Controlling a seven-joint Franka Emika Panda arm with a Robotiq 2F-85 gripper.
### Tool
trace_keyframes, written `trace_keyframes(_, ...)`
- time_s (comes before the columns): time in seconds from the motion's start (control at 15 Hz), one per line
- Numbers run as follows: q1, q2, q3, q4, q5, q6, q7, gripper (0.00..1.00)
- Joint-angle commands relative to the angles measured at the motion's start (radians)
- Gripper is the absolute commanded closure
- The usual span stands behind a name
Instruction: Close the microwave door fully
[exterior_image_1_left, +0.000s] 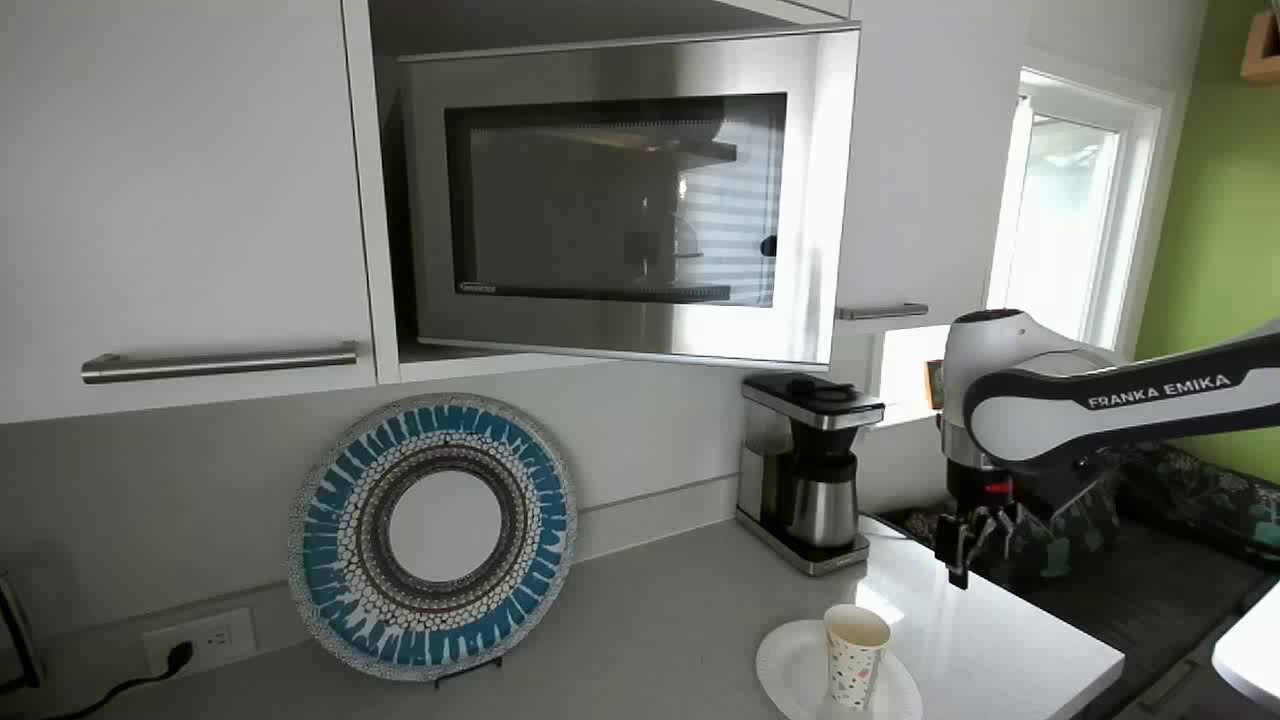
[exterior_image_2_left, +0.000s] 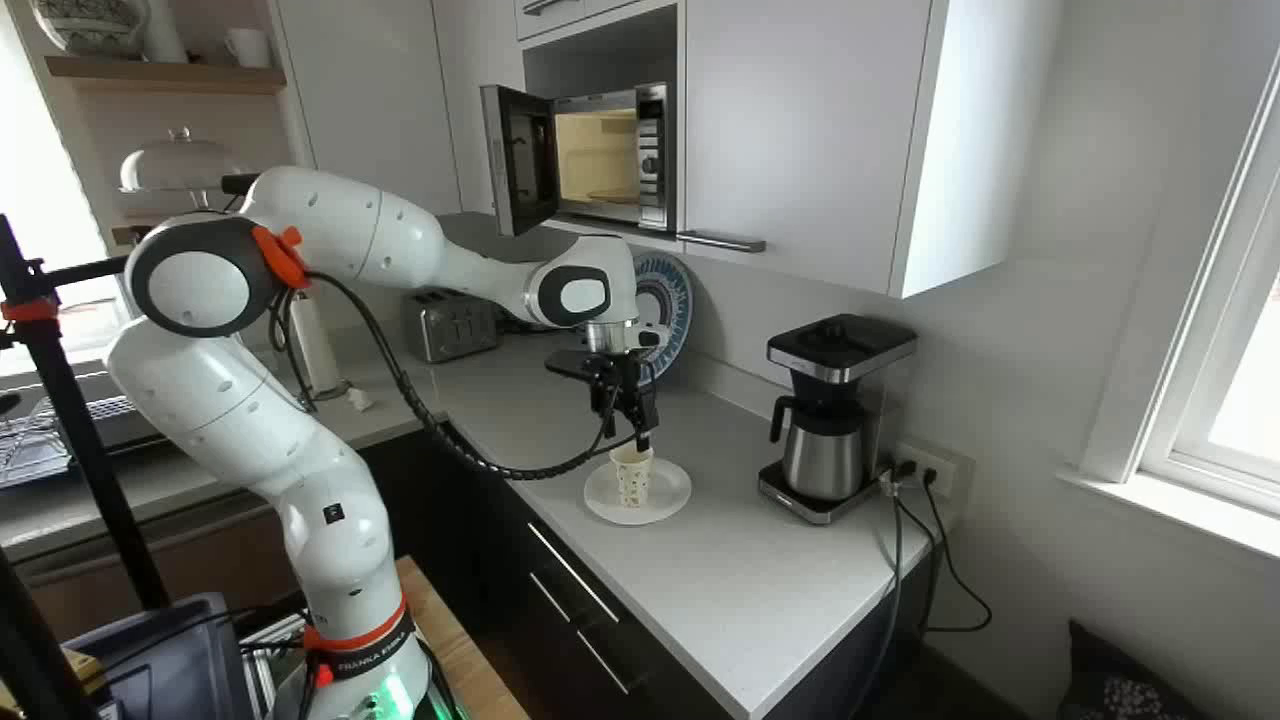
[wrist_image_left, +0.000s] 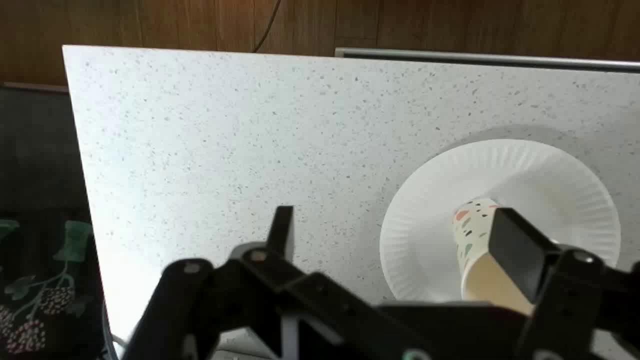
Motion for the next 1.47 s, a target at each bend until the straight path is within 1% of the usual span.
trace_keyframes(0.0,0.009,0.0,-0.008,0.002,-0.003,-0.003,0.003,0.0)
trace_keyframes(0.13,0.009,0.0,-0.008,0.002,-0.003,-0.003,0.003,0.0)
trace_keyframes(0.2,0.012,-0.013,-0.004,0.01,-0.014,-0.008,-0.01,0.0)
trace_keyframes(0.27,0.022,-0.028,-0.004,0.024,-0.001,-0.026,-0.031,0.0)
trace_keyframes(0.47,0.054,-0.076,0.02,0.085,-0.004,-0.146,-0.08,0.0)
trace_keyframes(0.6,0.074,-0.1,0.045,0.137,-0.012,-0.274,-0.091,0.0)
trace_keyframes(0.73,0.101,-0.129,0.069,0.175,-0.022,-0.357,-0.105,0.0)
trace_keyframes(0.8,0.114,-0.139,0.077,0.192,-0.03,-0.38,-0.118,0.0)
trace_keyframes(0.87,0.127,-0.161,0.097,0.185,-0.071,-0.359,-0.13,0.0)
trace_keyframes(0.93,0.142,-0.175,0.112,0.194,-0.094,-0.359,-0.141,0.0)
trace_keyframes(1.07,0.177,-0.211,0.13,0.185,-0.123,-0.313,-0.165,0.0)
trace_keyframes(1.13,0.164,-0.171,0.107,0.205,-0.091,-0.34,-0.132,0.0)
trace_keyframes(1.27,0.185,-0.192,0.123,0.206,-0.106,-0.336,-0.136,0.0)
trace_keyframes(1.4,0.189,-0.2,0.125,0.206,-0.109,-0.336,-0.141,0.0)
